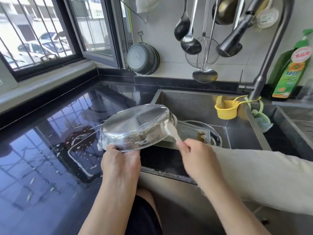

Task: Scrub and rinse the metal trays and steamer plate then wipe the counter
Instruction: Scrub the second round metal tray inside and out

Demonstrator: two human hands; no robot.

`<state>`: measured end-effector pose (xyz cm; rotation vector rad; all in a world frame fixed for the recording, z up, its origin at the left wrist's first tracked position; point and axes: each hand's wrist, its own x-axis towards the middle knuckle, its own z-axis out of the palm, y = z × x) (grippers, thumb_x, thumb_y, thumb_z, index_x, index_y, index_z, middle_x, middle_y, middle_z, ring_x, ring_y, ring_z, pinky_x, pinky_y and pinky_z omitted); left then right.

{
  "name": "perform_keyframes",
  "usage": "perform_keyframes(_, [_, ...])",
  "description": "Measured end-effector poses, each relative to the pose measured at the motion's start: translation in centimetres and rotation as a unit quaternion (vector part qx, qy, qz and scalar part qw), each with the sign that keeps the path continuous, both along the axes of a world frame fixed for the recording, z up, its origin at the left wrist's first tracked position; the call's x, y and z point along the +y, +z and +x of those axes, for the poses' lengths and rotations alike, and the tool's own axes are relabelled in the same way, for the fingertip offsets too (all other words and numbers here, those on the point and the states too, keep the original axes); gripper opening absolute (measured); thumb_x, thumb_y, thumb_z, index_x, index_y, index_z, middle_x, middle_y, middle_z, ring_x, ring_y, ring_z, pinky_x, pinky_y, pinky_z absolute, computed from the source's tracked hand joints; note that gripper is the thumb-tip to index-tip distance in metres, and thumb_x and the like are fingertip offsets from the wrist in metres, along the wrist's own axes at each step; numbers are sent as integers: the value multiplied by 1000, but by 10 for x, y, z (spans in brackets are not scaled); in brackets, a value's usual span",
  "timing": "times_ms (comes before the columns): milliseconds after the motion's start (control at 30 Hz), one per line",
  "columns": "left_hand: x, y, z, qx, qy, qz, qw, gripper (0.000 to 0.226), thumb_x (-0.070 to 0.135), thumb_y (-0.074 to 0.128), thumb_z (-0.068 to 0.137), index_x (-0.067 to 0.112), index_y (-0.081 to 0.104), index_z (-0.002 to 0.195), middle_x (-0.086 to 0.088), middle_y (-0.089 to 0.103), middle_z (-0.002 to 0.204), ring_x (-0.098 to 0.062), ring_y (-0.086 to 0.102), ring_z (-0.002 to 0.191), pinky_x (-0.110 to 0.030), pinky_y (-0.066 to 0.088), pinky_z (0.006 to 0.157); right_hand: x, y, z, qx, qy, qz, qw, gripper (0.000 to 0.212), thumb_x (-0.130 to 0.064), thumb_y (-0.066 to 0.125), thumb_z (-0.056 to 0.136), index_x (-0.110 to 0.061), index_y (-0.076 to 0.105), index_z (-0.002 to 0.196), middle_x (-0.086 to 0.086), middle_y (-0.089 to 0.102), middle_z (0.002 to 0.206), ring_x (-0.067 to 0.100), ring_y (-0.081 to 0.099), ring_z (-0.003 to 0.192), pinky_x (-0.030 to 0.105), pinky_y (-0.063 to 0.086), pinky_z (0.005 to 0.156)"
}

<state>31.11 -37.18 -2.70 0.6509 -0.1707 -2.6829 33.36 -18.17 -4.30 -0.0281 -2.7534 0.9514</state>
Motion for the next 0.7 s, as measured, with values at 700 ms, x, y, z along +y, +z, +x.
perform_keyframes(700, [-15, -24, -7, -35, -28, -42, 998, 45, -3, 29, 103, 5, 63, 130, -23, 72, 123, -44, 69, 112, -72, 55, 80, -9, -6, 13, 1, 58, 13, 998, 52, -54, 48, 100, -17, 44, 64, 1, 48, 54, 26, 49, 58, 39, 34, 50])
